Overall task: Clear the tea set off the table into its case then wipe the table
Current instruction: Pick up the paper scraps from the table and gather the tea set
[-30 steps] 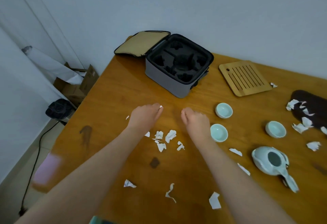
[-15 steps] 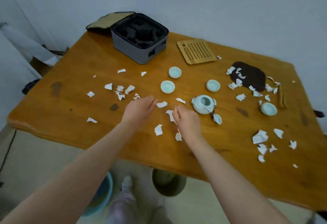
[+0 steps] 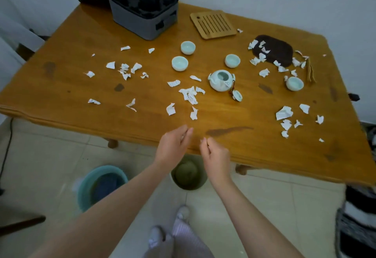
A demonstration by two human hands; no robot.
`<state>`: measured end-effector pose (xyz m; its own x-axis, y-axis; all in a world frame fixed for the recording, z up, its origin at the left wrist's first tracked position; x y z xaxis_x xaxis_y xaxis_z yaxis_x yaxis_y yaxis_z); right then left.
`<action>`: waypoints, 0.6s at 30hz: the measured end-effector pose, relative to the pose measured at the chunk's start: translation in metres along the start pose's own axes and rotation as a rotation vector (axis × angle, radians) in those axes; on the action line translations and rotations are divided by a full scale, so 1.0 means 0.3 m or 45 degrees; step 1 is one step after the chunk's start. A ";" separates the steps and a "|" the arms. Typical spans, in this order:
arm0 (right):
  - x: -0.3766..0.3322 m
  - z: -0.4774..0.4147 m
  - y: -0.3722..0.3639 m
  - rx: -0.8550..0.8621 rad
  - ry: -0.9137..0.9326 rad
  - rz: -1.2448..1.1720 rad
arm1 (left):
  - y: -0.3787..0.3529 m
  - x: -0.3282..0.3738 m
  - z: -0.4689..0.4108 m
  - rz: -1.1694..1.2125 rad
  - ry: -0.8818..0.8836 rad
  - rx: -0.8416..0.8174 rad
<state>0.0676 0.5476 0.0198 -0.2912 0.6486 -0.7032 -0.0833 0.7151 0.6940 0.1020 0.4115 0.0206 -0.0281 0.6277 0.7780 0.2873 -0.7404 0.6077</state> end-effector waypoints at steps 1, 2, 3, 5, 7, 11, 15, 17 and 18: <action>0.022 0.036 -0.013 0.007 0.004 -0.012 | -0.032 -0.015 0.039 0.018 -0.005 -0.007; 0.044 0.073 -0.028 0.007 0.004 -0.022 | -0.065 -0.031 0.079 0.039 -0.009 -0.010; 0.063 0.108 -0.045 0.001 0.004 -0.035 | -0.098 -0.046 0.116 0.068 -0.005 -0.008; 0.122 0.176 -0.089 -0.049 -0.076 -0.085 | -0.166 -0.082 0.193 0.146 0.050 0.016; 0.215 0.240 -0.149 -0.109 -0.208 -0.155 | -0.245 -0.136 0.260 0.200 0.131 0.035; 0.439 0.313 -0.276 -0.145 -0.578 -0.328 | -0.423 -0.303 0.359 0.336 0.424 0.016; 0.648 0.318 -0.416 -0.116 -0.917 -0.411 | -0.599 -0.522 0.390 0.789 1.156 0.313; 0.741 0.304 -0.485 -0.111 -1.072 -0.461 | -0.702 -0.616 0.405 1.066 1.527 0.448; 0.796 0.297 -0.520 -0.094 -1.182 -0.515 | -0.752 -0.667 0.403 1.130 1.617 0.459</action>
<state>0.0958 0.6141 -0.2702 0.6247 0.3301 -0.7077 -0.0792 0.9284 0.3631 0.1587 0.4820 -0.2914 -0.4286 -0.6901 0.5832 0.8433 -0.5372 -0.0158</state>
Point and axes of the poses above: each hand's wrist, its own z-axis away from the middle knuckle, its own y-axis out of the back of the hand, x = y × z, the point moved 6 cm from there along -z, towards the middle knuckle, and after that the axes turned 10 degrees about -y, right-handed, at the moved point
